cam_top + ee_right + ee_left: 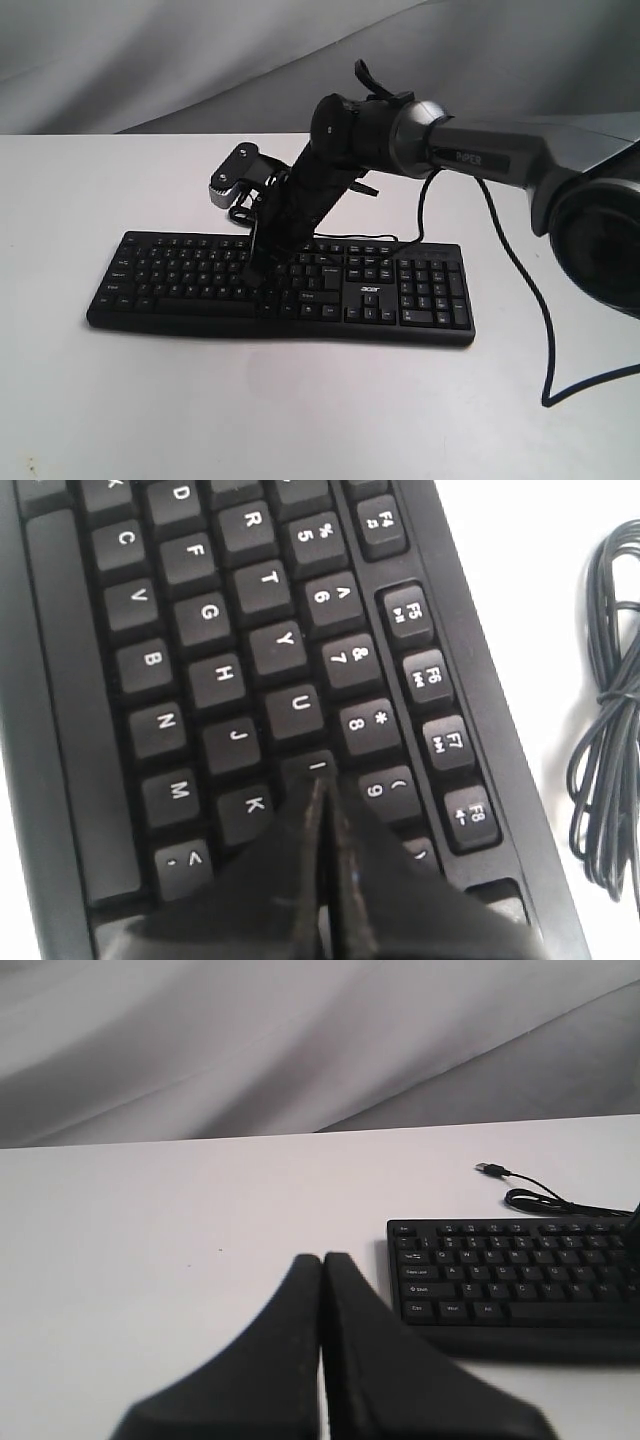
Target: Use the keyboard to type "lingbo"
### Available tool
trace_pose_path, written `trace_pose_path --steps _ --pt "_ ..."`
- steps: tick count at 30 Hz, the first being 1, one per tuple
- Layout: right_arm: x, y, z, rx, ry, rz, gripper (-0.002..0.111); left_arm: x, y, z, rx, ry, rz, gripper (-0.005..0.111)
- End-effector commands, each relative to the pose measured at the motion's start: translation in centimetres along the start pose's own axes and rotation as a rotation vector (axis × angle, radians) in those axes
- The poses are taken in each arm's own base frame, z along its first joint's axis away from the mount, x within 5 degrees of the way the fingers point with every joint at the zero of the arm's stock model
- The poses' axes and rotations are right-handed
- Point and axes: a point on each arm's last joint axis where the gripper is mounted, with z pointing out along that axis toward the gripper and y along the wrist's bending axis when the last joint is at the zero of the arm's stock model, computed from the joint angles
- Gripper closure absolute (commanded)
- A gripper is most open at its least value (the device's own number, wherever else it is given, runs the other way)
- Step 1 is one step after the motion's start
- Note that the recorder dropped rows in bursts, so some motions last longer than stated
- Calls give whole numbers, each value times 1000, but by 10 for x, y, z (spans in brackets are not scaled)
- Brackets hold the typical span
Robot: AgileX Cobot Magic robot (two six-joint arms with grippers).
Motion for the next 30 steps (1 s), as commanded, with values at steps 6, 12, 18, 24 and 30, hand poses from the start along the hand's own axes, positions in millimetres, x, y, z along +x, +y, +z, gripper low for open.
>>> trace_pose_path --steps 6,12,18,24,30 --pt "5 -4 3 8 14 -9 108 1 0 0 1 -5 -6 106" --pt "7 -4 6 4 21 -6 108 1 0 0 1 -5 -6 106" --pt "7 -4 6 5 20 -3 108 1 0 0 1 -5 -6 106" --pt "-11 0 -32 36 -27 -38 108 1 0 0 1 -5 -6 106" --pt "-31 12 -96 64 -85 -48 108 1 0 0 1 -5 -6 106"
